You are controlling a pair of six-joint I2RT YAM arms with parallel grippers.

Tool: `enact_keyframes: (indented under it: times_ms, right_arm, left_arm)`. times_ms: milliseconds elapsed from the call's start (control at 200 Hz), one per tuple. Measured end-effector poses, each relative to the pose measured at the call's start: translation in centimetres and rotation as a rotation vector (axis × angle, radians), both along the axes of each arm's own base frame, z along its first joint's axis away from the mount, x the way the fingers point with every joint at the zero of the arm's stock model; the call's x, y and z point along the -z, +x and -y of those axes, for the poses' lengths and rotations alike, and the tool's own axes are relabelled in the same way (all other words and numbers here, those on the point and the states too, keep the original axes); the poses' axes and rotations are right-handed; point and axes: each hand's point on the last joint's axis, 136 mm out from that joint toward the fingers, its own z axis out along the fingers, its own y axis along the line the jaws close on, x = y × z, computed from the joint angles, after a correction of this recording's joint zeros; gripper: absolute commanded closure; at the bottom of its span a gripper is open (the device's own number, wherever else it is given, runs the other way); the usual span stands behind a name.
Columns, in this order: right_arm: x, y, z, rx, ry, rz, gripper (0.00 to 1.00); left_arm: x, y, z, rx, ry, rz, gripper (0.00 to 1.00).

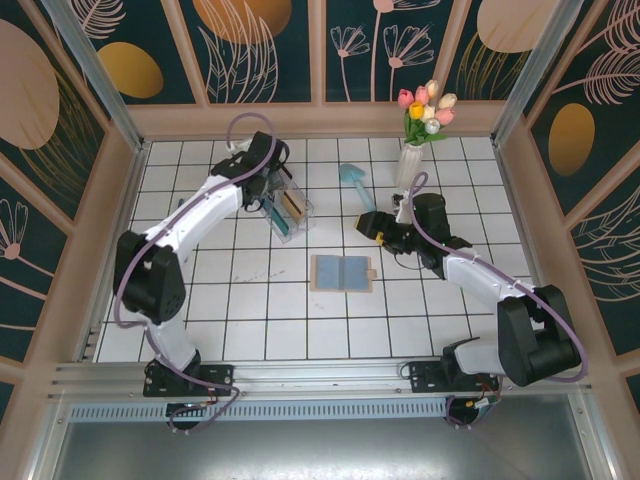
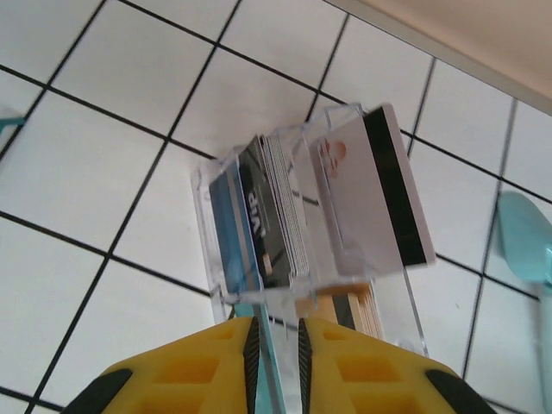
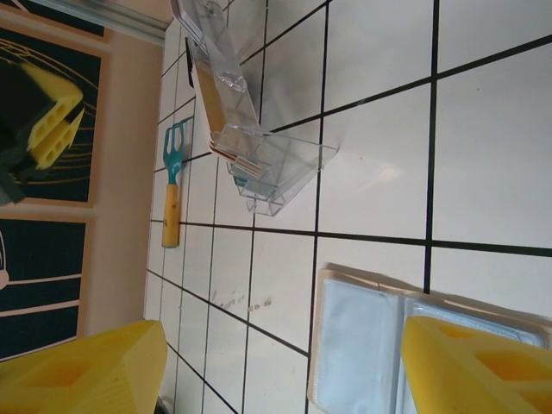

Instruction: Take the credit cards out of the card holder

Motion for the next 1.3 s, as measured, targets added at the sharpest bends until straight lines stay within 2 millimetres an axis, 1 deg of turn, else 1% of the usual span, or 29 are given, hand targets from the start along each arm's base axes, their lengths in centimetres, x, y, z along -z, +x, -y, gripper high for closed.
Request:
enact_keyframes:
  times_ms: [135, 205, 290, 370, 430, 555, 631, 736, 831, 946, 1101, 1241, 1296]
  right_arm:
    - [0.2, 0.1, 0.0, 0.003, -0.016, -0.016, 0.27]
    - [0.2, 0.3, -0.3, 0.009, -0.038, -0.019, 0.27]
    - [0.3, 0.5, -1.2, 0.007, -0.077, -0.021, 0.28]
    - [0.7, 0.5, -2.2, 0.0, -0.131, -0.025, 0.29]
    - [1.1, 0.5, -3.0, 0.001, -0.178, -0.03, 0.3]
    - [2.6, 0.2, -4.5, -0.004, -0.273, -0.056, 0.31]
    - [3.8, -0.1, -5.4, -0.012, -0.344, -0.076, 0.32]
    - [5.8, -0.4, -6.7, -0.014, -0.48, -0.104, 0.31]
    - [7.3, -0.5, -7.7, -0.013, -0.606, -0.109, 0.3]
    - [8.9, -1.5, -8.6, -0.036, -0.727, -0.117, 0.27]
    - [10.9, -3.0, -8.8, -0.076, -0.829, -0.149, 0.24]
    - [12.5, -3.6, -8.3, -0.092, -0.885, -0.187, 0.24]
    - [12.8, -3.6, -8.2, -0.092, -0.893, -0.191, 0.25]
  left_arm:
    - [-0.9, -2.4, -0.2, 0.041, -0.063, 0.034, 0.87]
    - [-1.1, -3.4, -0.2, 0.061, -0.099, 0.05, 0.88]
    - [-0.7, -4.7, -0.5, 0.075, -0.148, 0.059, 0.88]
    - [0.8, -6.4, -1.0, 0.084, -0.197, 0.05, 0.86]
    - [2.3, -7.9, -1.2, 0.091, -0.236, 0.032, 0.82]
    - [5.8, -10.8, -0.9, 0.124, -0.321, -0.021, 0.76]
    - [7.5, -12.1, -0.7, 0.141, -0.348, -0.06, 0.75]
    - [8.5, -13.0, -0.7, 0.149, -0.361, -0.08, 0.73]
    - [8.4, -13.0, -1.1, 0.13, -0.354, -0.073, 0.73]
    - [8.2, -13.1, -1.5, 0.113, -0.35, -0.057, 0.71]
    - [9.4, -14.1, -2.0, 0.099, -0.345, -0.081, 0.7]
    - [9.9, -14.4, -2.1, 0.097, -0.341, -0.091, 0.7]
    - [9.9, -14.3, -2.1, 0.098, -0.342, -0.089, 0.7]
